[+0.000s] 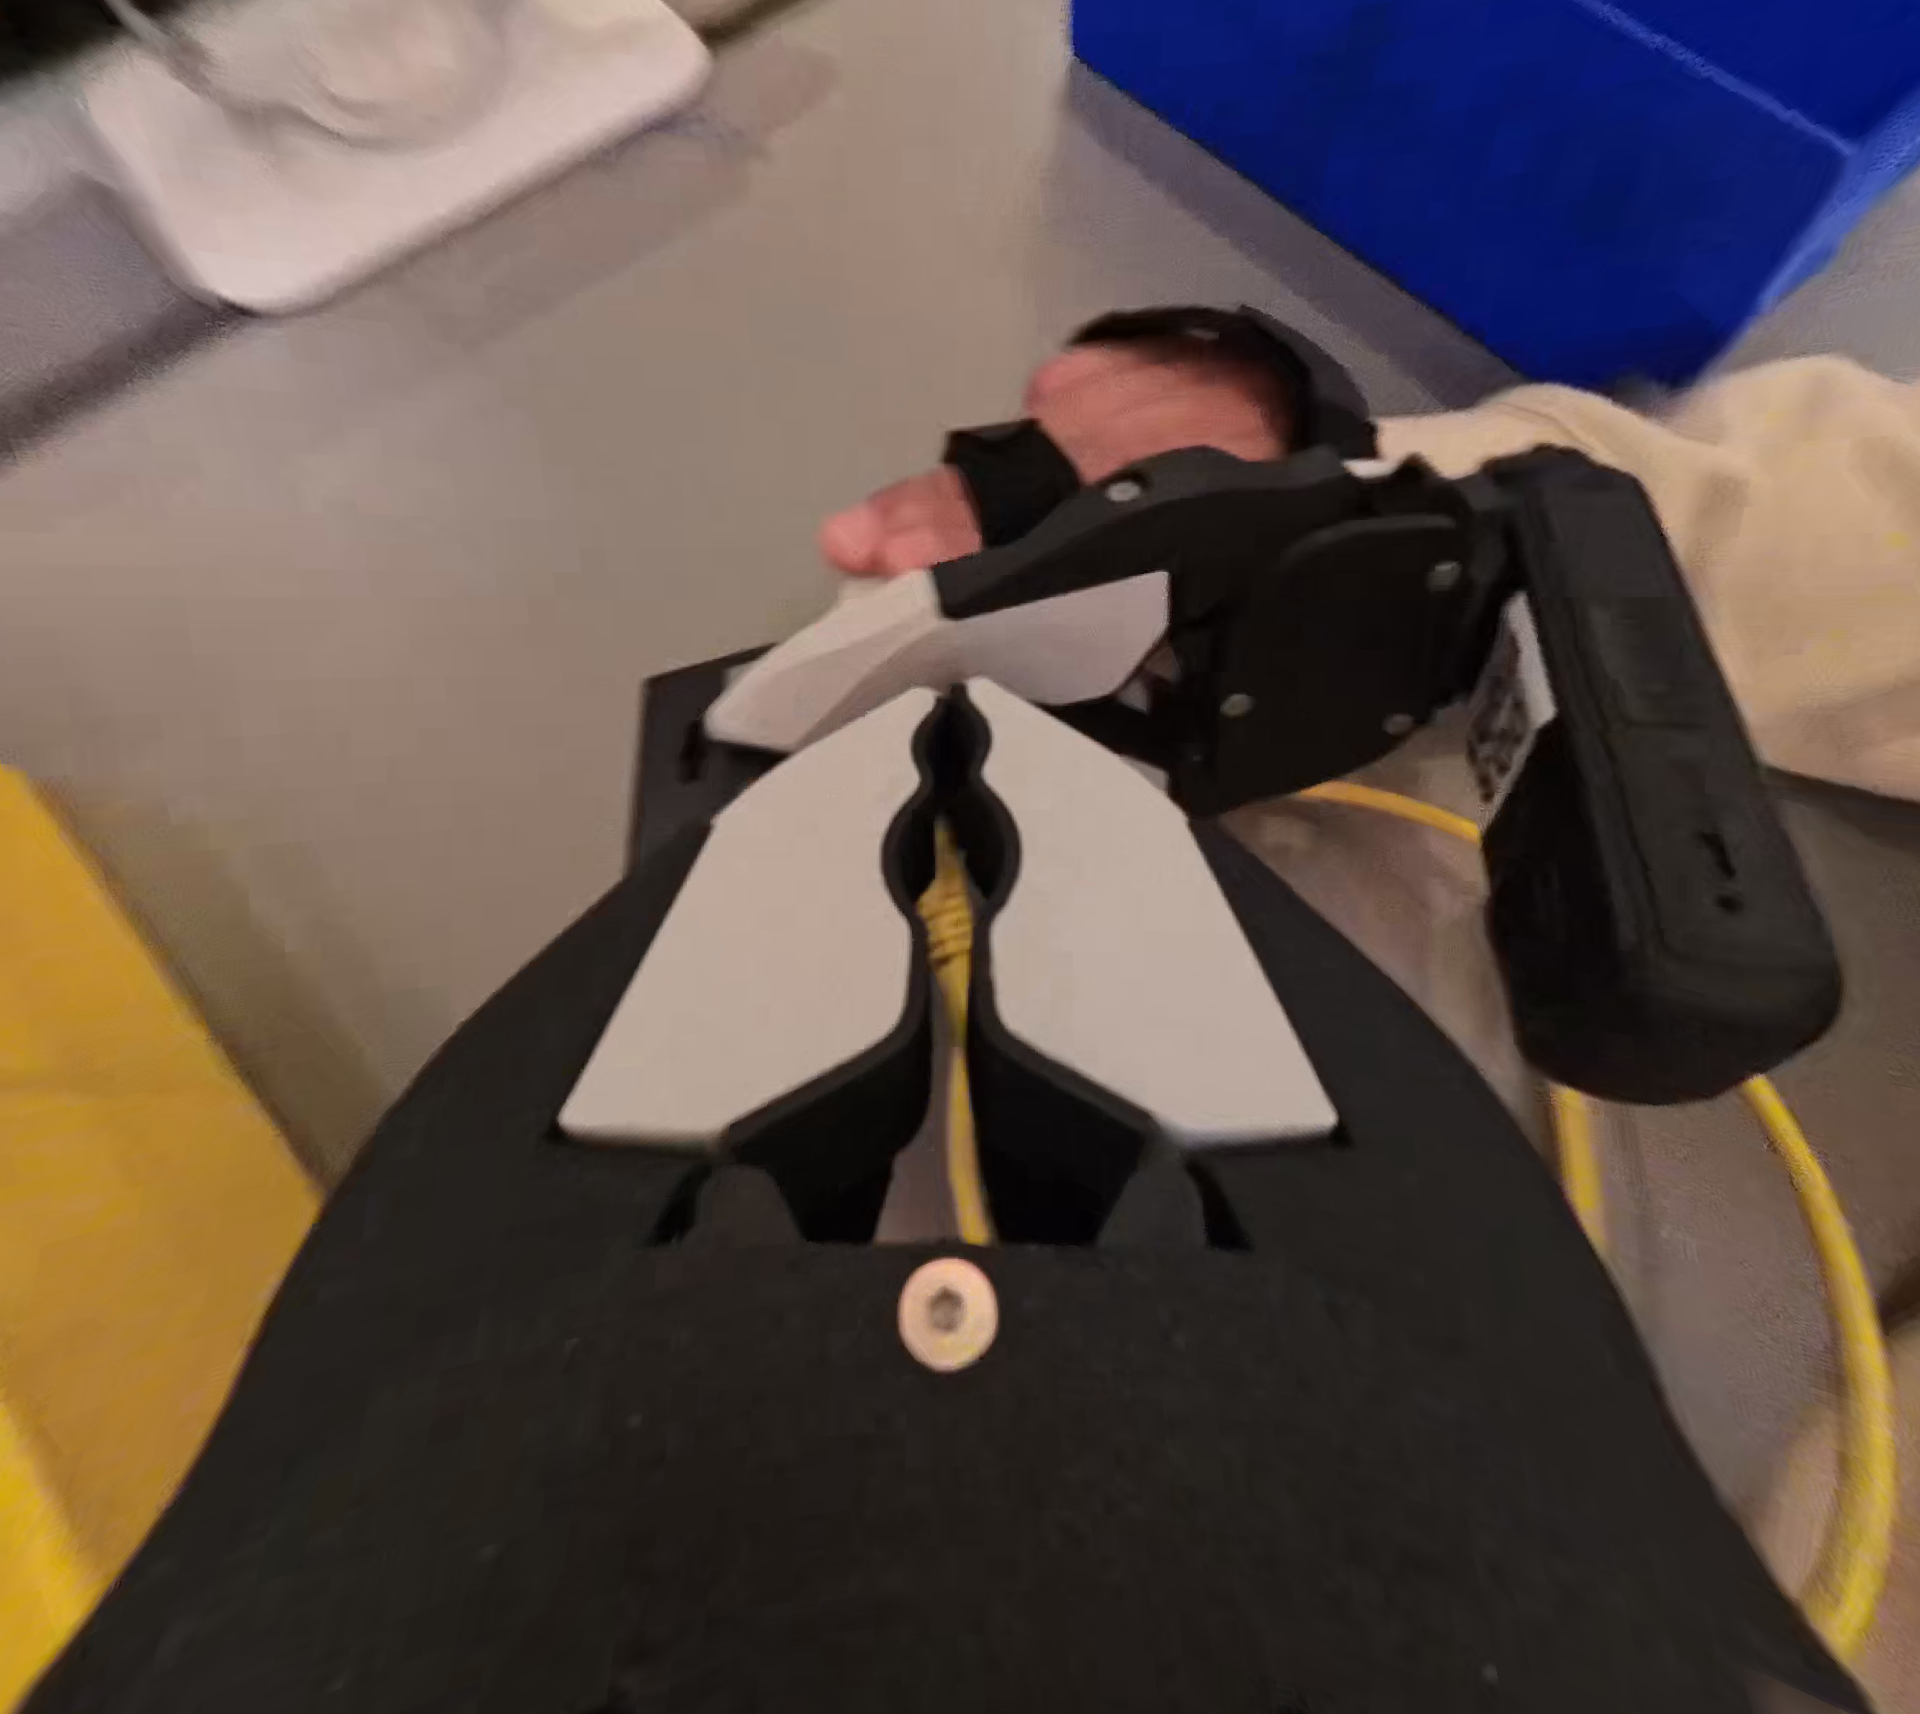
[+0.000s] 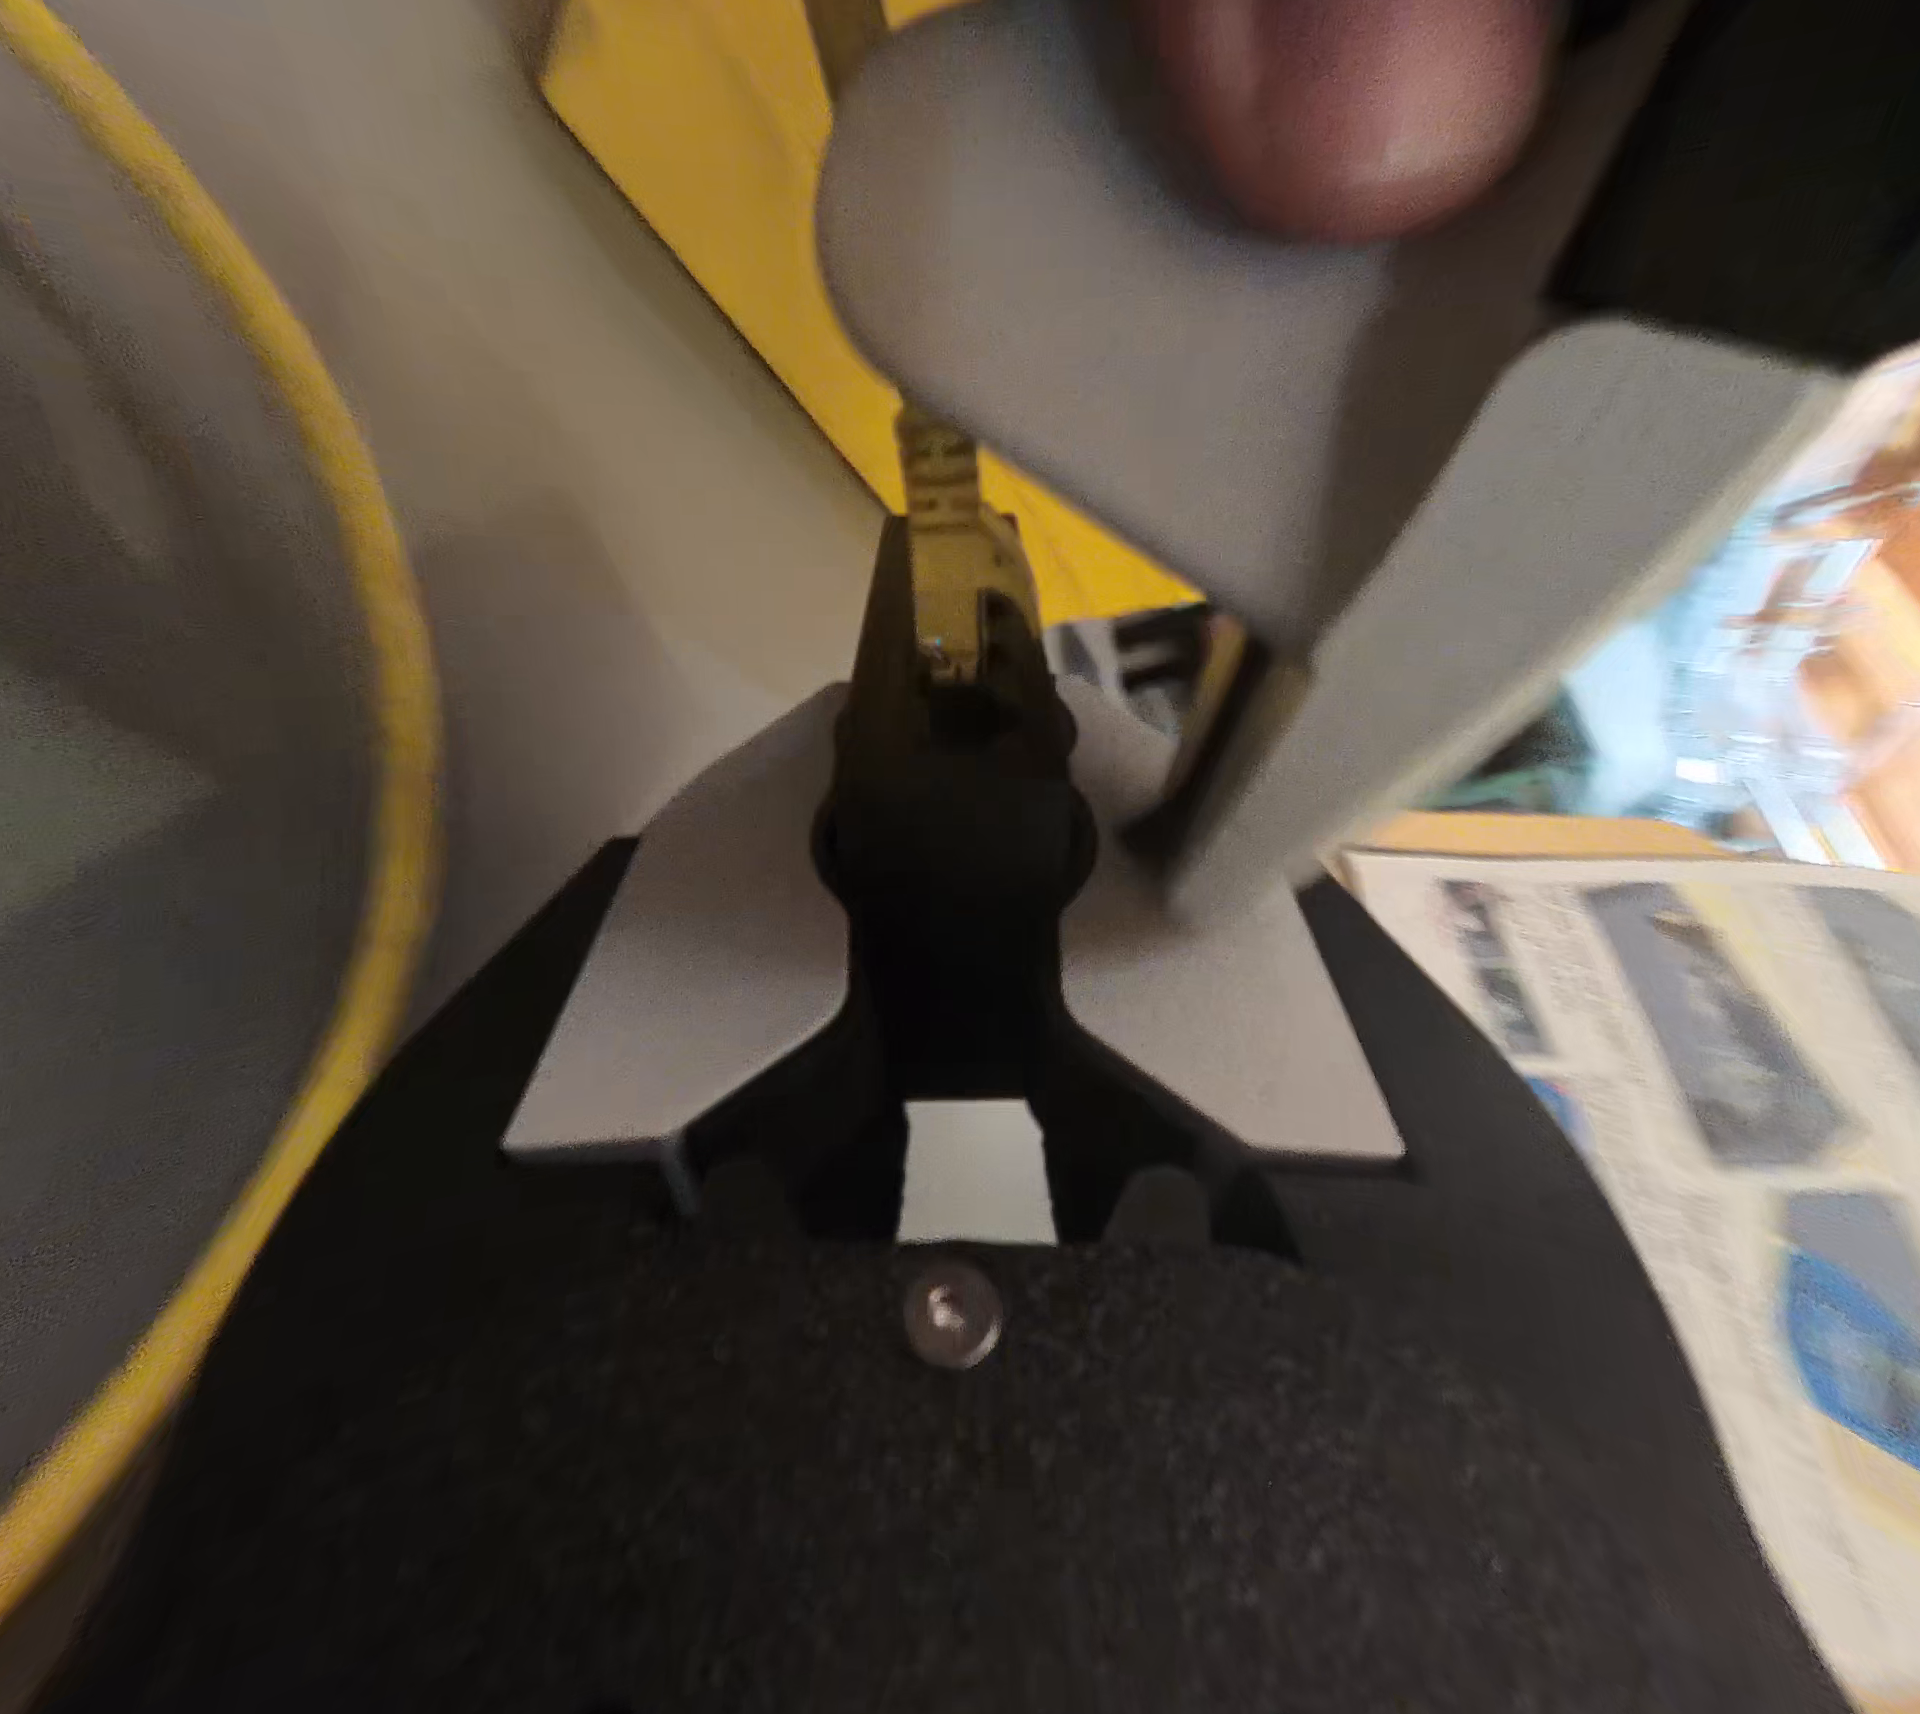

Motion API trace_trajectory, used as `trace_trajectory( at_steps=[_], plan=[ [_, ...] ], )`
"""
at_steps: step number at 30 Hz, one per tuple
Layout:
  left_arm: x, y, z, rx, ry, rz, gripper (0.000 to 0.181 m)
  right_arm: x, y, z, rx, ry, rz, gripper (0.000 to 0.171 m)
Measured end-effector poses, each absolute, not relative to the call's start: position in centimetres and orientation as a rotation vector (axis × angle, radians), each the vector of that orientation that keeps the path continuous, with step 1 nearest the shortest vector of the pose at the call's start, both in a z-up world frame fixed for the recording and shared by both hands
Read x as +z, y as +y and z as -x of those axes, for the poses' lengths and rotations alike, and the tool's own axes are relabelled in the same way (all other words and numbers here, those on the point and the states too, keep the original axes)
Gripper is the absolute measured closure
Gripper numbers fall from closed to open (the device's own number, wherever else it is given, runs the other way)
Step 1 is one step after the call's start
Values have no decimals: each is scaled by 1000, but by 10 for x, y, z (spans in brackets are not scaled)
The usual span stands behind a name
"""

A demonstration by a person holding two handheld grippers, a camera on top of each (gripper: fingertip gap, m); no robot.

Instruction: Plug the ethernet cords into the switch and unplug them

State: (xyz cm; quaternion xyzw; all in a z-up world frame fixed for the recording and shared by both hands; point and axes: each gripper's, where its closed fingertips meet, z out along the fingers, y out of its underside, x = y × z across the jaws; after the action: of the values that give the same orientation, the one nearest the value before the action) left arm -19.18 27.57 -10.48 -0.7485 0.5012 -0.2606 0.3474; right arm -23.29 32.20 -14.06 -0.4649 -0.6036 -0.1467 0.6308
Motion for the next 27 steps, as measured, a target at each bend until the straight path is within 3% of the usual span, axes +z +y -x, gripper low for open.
trace_trajectory(
  at_steps=[3, 5, 14, 17, 27],
  plan=[
    [-44, 288, 214, -459, 1189, 1746, 181, -117, 325, 215, -280, -1242, 1086, 140],
    [-32, 280, 223, -508, 1181, 1748, 181, -120, 326, 208, -338, -1250, 1093, 141],
    [-104, 232, 309, -740, 981, 1788, 162, -111, 331, 191, -389, -1194, 1045, 141],
    [-103, 226, 311, -890, 941, 1781, 154, -110, 331, 190, -394, -1187, 1039, 141],
    [-100, 227, 309, -964, 932, 1728, 155, -115, 331, 192, -409, -1215, 1036, 141]
  ],
)
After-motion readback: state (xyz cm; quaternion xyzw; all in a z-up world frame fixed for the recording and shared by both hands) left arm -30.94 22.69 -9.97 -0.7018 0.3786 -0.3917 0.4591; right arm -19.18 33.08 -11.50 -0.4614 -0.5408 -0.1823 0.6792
